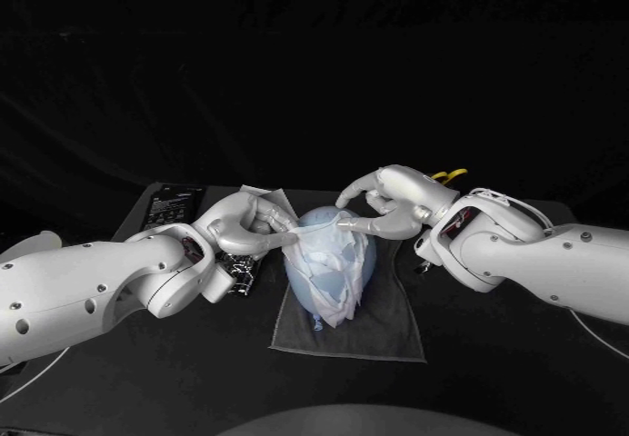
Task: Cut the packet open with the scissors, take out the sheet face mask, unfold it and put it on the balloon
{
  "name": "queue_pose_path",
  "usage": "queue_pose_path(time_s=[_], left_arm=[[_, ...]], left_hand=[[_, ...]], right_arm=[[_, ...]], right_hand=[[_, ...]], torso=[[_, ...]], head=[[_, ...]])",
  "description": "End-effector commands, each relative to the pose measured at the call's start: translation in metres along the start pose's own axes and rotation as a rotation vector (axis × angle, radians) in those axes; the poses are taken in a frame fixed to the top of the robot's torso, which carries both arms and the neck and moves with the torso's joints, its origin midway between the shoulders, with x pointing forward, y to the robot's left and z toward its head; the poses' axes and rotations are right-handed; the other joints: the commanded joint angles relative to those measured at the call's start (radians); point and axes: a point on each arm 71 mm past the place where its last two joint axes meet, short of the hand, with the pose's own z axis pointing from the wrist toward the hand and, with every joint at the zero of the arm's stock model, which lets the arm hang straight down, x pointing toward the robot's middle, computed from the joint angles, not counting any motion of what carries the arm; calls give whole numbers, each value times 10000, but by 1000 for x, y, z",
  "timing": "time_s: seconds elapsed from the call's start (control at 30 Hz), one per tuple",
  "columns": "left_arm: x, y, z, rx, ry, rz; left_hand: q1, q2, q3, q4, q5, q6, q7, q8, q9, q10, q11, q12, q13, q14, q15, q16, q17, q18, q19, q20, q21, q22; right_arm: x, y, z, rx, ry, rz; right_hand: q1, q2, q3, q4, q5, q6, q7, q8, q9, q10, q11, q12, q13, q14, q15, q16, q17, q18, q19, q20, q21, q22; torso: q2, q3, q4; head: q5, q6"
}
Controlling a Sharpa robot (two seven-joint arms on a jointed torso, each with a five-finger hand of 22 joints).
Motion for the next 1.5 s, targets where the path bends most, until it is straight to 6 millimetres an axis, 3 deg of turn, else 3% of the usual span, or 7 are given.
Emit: queue_pose_path(time_s=[0.03, 0.3, 0.77, 1.1, 1.2, 1.37, 1.5], left_arm=[[1, 0, 0, -62, 74, -285], [1, 0, 1, -87, 66, -340], [1, 1, 1, -183, 60, -467], [0, 1, 0, -243, 46, -561], [1, 1, 0, -249, 51, -587], [1, 1, 0, -257, 50, -608], [1, 1, 0, -263, 48, -622]], left_hand=[[-167, -1, 148, -186, 38, -127, 24, -116, -66, -93, 20, 84, 85, 64, 40, 39, 22, -40, -73, 21, 76, 22], [-352, 40, 290, -445, 35, -321, 79, -246, -124, -184, 65, 202, 207, 74, 77, 49, 51, -40, -93, 53, 120, 46], [-544, 53, 438, -765, 36, -583, 133, -441, -215, -242, 110, 384, 361, 154, 115, 112, 227, -36, -122, 90, 172, 69], [-648, 49, 541, -926, 38, -688, 154, -539, -269, -264, 126, 501, 446, 184, 130, 140, 303, -36, -132, 105, 210, 92], [-671, 47, 557, -949, 38, -698, 158, -550, -275, -269, 129, 521, 461, 187, 133, 144, 312, -37, -130, 108, 219, 100], [-681, 47, 564, -958, 38, -700, 159, -554, -277, -270, 130, 530, 467, 190, 134, 146, 319, -37, -131, 109, 222, 103], [-705, 45, 570, -969, 37, -697, 163, -556, -280, -273, 131, 546, 478, 190, 136, 147, 319, -38, -131, 111, 226, 107]], right_arm=[[3, -5, -3, 477, 670, 362], [3, -8, -3, 628, 807, 355], [0, -10, 5, 819, 111, 423], [2, -11, 9, 905, 281, 390], [4, -11, 10, 861, 467, 375], [6, -9, 10, 770, 732, 310], [7, -9, 11, 712, 860, 281]], right_hand=[[-22, -50, -82, 5, 20, -71, 10, -54, -18, 1042, 48, 34, 2630, 1061, 89, 40, 2626, 69, 635, 93, -47, 2338], [202, -25, -167, -32, 22, -52, 24, -98, -16, 1042, 65, 34, 2630, 1061, 110, 40, 2626, 68, 642, 139, -28, 2344], [560, 426, -129, 22, 23, 94, 31, -156, -8, 1042, 72, 34, 2630, 1061, 123, 40, 2626, 48, 689, 190, 78, 2376], [926, 508, -62, -136, 23, 169, 19, -209, -16, 1042, 61, 34, 2630, 1061, 115, 40, 2626, 57, 676, 193, 47, 2366], [1191, 610, 51, -277, 24, 404, -59, -117, 25, 1042, 0, 34, 2630, 1061, 81, 40, 2626, 52, 686, 180, 71, 2373], [1796, 887, 438, -690, 26, 1095, -381, 249, 182, 1042, -271, 34, 2630, 1061, -130, 40, 2626, 47, 701, 36, 109, 2384], [1873, 942, 589, -859, 26, 1402, -579, 488, 300, 1042, -444, 34, 2630, 1061, -291, 40, 2626, 41, 713, -113, 134, 2392]], torso=[[0, 1, 0], [-3, 1, 7], [15, -4, 10], [11, 3, -2], [14, 3, -2], [-2, -1, 6], [-9, 0, 11]], head=[[4, -26], [-14, -9], [-37, 38], [-39, -8], [-42, -11], [-40, -57], [-42, -59]])
